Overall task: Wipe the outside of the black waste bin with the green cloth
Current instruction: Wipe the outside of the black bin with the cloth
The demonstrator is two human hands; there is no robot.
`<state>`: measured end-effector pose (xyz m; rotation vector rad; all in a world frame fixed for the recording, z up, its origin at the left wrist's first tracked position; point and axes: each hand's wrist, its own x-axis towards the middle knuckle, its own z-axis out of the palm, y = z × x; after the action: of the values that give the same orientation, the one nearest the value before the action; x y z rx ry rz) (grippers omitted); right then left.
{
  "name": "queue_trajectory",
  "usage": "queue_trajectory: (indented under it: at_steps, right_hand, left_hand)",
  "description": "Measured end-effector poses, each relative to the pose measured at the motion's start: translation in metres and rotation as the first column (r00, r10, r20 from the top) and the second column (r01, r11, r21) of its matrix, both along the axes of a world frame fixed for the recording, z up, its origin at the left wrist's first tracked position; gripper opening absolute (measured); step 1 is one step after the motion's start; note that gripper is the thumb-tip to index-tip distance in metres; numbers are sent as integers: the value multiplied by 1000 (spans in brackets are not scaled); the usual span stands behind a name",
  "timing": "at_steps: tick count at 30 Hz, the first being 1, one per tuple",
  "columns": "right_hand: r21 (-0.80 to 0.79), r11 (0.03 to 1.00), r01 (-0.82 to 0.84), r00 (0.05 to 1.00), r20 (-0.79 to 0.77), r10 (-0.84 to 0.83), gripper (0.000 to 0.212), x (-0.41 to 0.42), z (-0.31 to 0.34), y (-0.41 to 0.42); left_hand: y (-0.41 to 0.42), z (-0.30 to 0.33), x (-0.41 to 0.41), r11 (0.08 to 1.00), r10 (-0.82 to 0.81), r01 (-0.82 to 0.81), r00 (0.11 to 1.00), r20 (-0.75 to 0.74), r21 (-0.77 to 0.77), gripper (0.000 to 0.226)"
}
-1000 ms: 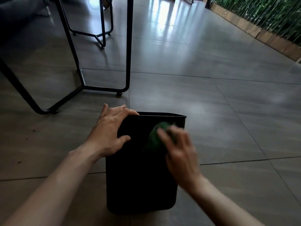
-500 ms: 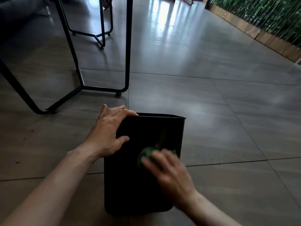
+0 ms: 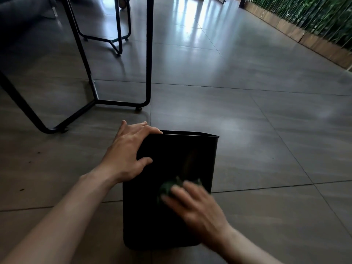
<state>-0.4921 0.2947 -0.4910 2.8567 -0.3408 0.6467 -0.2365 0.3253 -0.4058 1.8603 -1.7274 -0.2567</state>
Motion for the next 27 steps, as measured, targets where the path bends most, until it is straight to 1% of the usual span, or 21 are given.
queue_trajectory:
  at_steps: [1, 3, 4, 5, 6, 7, 9, 11, 12, 13, 15, 17, 18, 19, 20, 22, 24, 26, 27]
  right_hand:
    - [67, 995, 80, 993, 76, -85, 43, 9, 13, -13]
    - [236, 941, 241, 928, 227, -294, 57, 26, 41, -41]
    - [289, 913, 289, 894, 261, -365, 62, 33, 49, -49]
    - [291, 907, 305, 885, 264, -383, 63, 37, 50, -48]
    - [249, 923, 294, 903, 243, -353, 59, 36, 41, -39]
    - [178, 951, 254, 935, 207, -289, 52, 31, 26, -25]
    - [49, 994, 95, 989, 105, -100, 37, 13, -3, 7]
    - [-1, 999, -49, 999, 15, 49, 34, -4, -18, 23]
    - [-8, 997, -76, 997, 2, 76, 35, -6, -15, 22]
    - [-4, 998, -65, 998, 12, 65, 35, -3, -7, 16]
    - [76, 995, 58, 990, 120, -67, 39, 11, 16, -5]
    - [216, 955, 205, 935, 244, -257, 53, 26, 44, -33]
    - [262, 930, 257, 904, 275, -328, 57, 31, 55, -44]
    - [267, 919, 290, 890, 279, -361, 58, 34, 59, -48]
    - [236, 925, 298, 896, 265, -357, 55, 34, 56, -45]
    - [117, 962, 246, 945, 192, -265, 44, 25, 30, -22]
    - [8, 996, 91, 993, 77, -91, 34, 6, 0, 7]
    - [-41, 997, -66, 997, -36, 65, 33, -10, -14, 21]
    - [-52, 994, -99, 994, -57, 96, 34, -13, -13, 19]
  left_hand:
    - [1, 0, 0, 1000, 2, -2, 1000, -3, -3, 73]
    - [2, 2, -1, 1000, 4, -4, 1000, -10, -6, 73]
    - [3, 3, -1, 1000, 3, -3, 1000, -7, -5, 73]
    - [3, 4, -1, 1000, 4, -4, 1000, -5, -8, 73]
    - [4, 4, -1, 1000, 12, -12, 1000, -7, -13, 73]
    - [4, 4, -1, 1000, 20, -20, 1000, -12, -19, 72]
    - [5, 4, -2, 1000, 18, -18, 1000, -14, -14, 72]
    - [5, 2, -4, 1000, -2, 2, 1000, -8, -17, 72]
    - [4, 2, -5, 1000, -5, 5, 1000, -8, -19, 73]
    - [4, 3, -5, 1000, -4, 4, 1000, -7, -18, 73]
    - [4, 4, -6, 1000, -3, 3, 1000, -7, -15, 73]
    - [5, 4, -5, 1000, -4, 4, 1000, -11, -11, 73]
    - [5, 4, -5, 1000, -6, 6, 1000, -10, -8, 73]
    - [6, 4, -5, 1000, -5, 5, 1000, -8, -6, 73]
    - [5, 4, -4, 1000, -1, 1, 1000, -6, -8, 73]
    - [5, 5, -5, 1000, 5, -5, 1000, -5, -11, 73]
    - [5, 5, -5, 1000, 1, -1, 1000, -12, -6, 72]
    - [5, 4, -6, 1000, -11, 11, 1000, -23, -3, 72]
    - [5, 4, -6, 1000, -12, 12, 1000, -24, -4, 71]
